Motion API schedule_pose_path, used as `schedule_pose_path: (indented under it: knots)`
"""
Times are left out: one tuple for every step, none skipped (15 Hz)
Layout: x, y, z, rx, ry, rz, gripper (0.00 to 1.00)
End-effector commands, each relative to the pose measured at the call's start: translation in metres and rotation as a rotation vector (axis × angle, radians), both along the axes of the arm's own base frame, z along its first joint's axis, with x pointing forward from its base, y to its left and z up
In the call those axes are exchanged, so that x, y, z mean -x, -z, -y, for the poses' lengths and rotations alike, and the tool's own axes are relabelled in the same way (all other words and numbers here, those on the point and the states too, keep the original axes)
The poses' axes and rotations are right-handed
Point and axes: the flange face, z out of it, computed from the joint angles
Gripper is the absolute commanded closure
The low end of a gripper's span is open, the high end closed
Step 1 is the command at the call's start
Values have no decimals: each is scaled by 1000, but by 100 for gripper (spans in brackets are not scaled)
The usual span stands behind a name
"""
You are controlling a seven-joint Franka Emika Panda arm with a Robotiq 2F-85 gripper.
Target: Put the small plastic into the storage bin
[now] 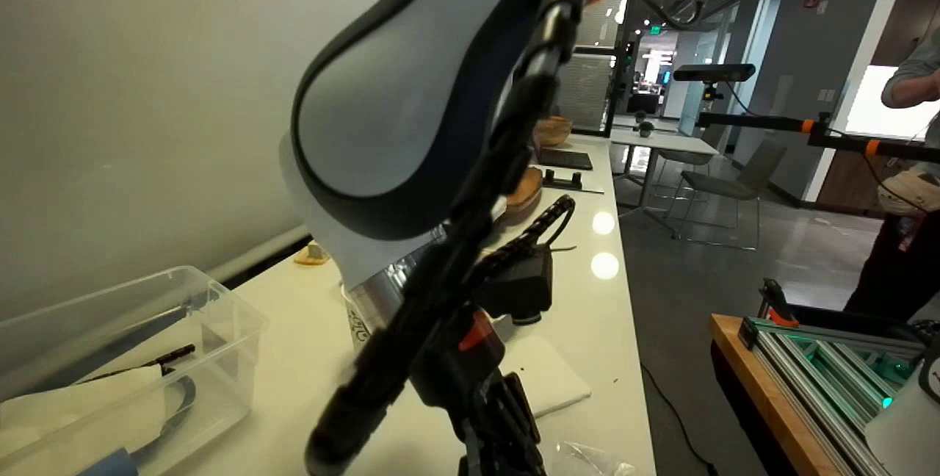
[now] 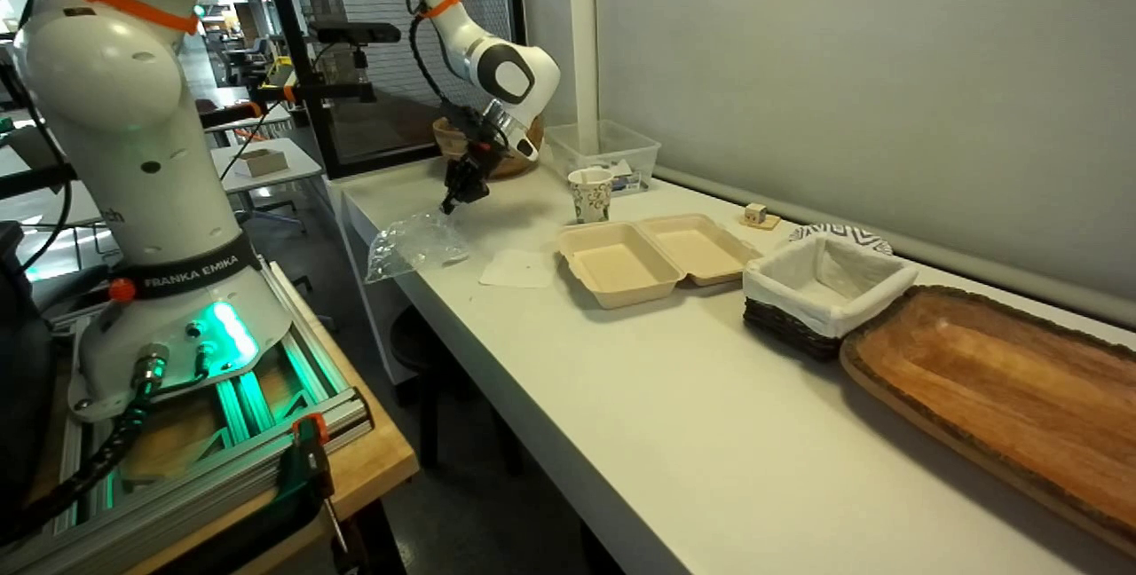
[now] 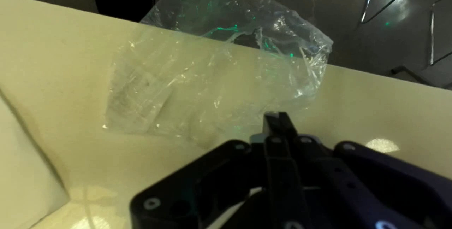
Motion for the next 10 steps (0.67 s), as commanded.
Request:
schedule_pose_path:
  knots:
    - [-6, -55, -1, 159, -14, 102, 100]
    - [-10, -72, -5, 202, -24, 131, 100]
    - [-13, -87, -9, 242, -30, 168, 100]
    - [-15, -101, -12, 284, -30, 205, 100]
    - [-16, -118, -13, 323, -25, 244, 100]
    - [-16, -132, -13, 360, -18, 285, 100]
    - [-16, -147, -11, 396, -6, 327, 100]
    - [-15, -161, -7, 430, 4, 369, 100]
    - [-14, -176, -2, 472, -5, 404, 100]
    - [-25, -155, -10, 403, -14, 343, 99]
